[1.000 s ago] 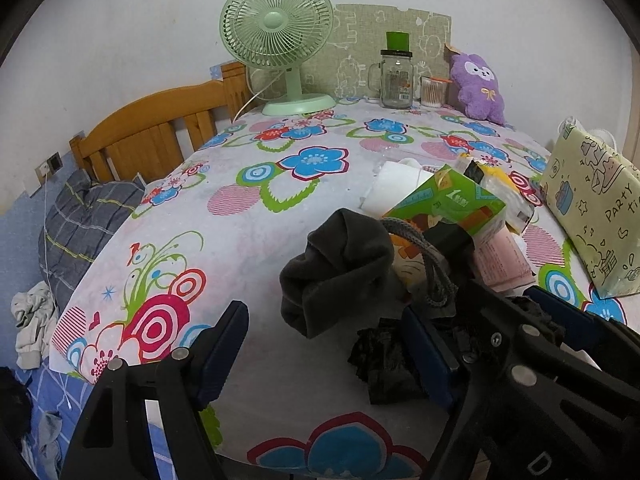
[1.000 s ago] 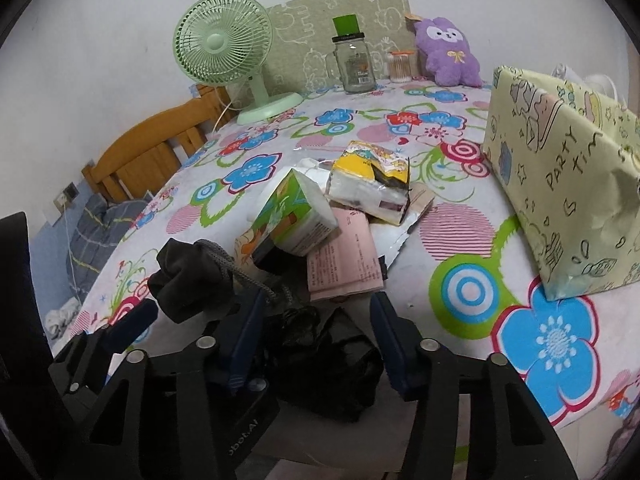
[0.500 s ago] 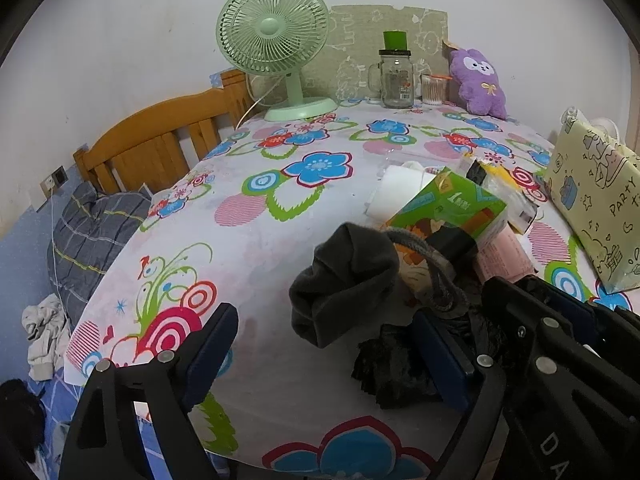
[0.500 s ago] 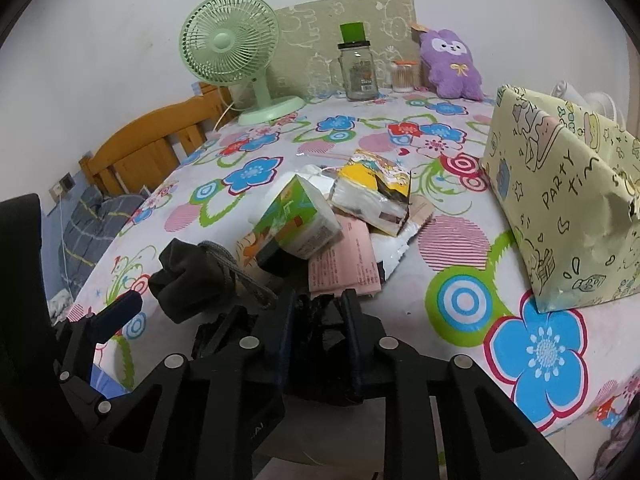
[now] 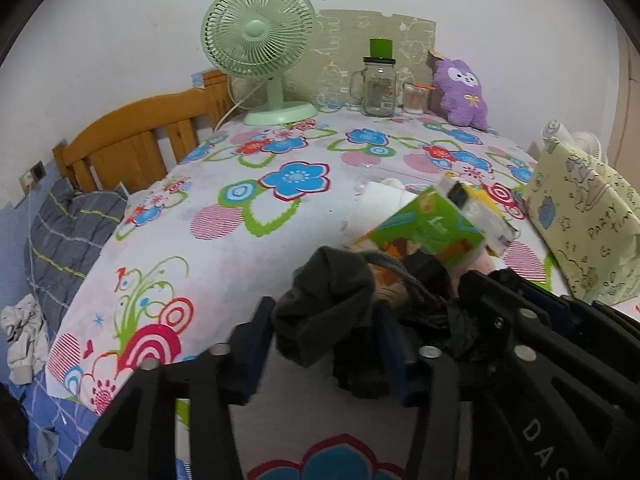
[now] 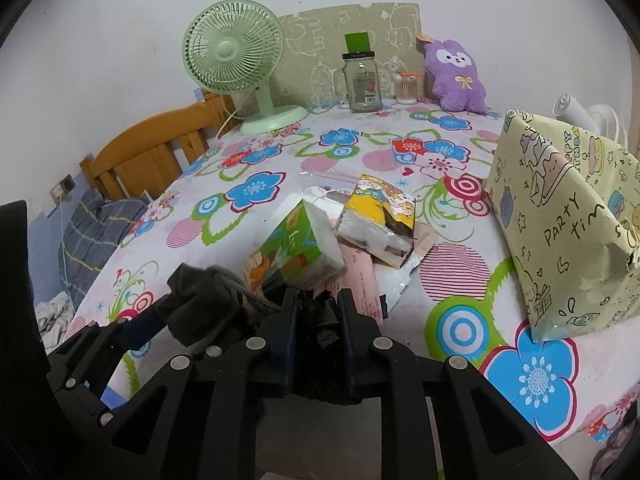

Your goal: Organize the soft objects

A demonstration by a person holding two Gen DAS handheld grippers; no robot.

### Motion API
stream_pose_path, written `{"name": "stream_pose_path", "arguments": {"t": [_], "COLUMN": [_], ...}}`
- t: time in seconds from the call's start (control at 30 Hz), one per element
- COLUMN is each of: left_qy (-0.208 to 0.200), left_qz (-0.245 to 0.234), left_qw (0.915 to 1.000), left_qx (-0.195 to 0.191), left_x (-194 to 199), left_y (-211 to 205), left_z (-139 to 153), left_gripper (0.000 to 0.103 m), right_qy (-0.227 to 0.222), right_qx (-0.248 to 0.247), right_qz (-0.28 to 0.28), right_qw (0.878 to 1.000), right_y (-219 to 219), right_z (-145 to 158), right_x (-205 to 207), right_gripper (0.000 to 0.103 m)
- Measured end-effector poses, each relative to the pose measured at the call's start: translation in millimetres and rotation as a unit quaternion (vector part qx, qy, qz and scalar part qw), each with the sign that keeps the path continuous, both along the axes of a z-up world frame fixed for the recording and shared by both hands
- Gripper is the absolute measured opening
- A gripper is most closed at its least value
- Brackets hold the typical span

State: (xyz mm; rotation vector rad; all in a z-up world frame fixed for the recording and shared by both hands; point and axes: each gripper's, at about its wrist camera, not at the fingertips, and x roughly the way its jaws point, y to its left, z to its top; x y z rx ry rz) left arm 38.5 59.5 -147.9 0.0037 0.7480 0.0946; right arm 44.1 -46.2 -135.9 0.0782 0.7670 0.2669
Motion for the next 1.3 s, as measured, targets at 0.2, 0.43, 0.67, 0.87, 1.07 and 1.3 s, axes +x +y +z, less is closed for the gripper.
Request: {"name": "stream_pose_path", "arguments": {"t": [0.2,0.43,0.67,0.87,1.07,1.3], "left_qy": [-0.003,-0.014,-0.032,-0.046,-0.06,-0.072], "left_qz": [-0.005,-0.01,-0.011,-0.009,-0.01,-0.016], "left_qw": [0.9999,0.9998,0.9994,0.9989,0.9981,0.9972], "left_qx": [-0.009,-0.007,-0.007,-0.005,-0.005,-0.01], "left_x": [-2.6,-6.2,-7.9,-3.7,0.2,2.6], "left_y": [4.0,-0.7,-4.8,-7.3,-11.3,-20.0], "left_z": [6.7,22.1,39.0,54.6,72.0,90.4], "left_gripper": [0.034,0.03,0.028,0.028,0.028,0.028], "right_qy": [0.0,-0.013,-0.029,-0.042,-0.057,-0.074], "right_qx": [-0.001,-0.002,0.0,0.006,0.008,0.01], "right_qz": [0.001,-0.003,-0.006,-0.008,-0.009,-0.016], "right_qw": [1.0,1.0,1.0,0.999,0.998,0.997], "right_y": [2.8,0.8,-3.3,-8.1,-12.8,-22.3], "right_z": [4.4,17.6,32.8,47.4,67.2,88.5], "right_x": [1.3,0.9,-1.3,1.3,5.3,8.2], "right_gripper": [0.021,0.021,0.021,0.021,0.021,0.021]}}
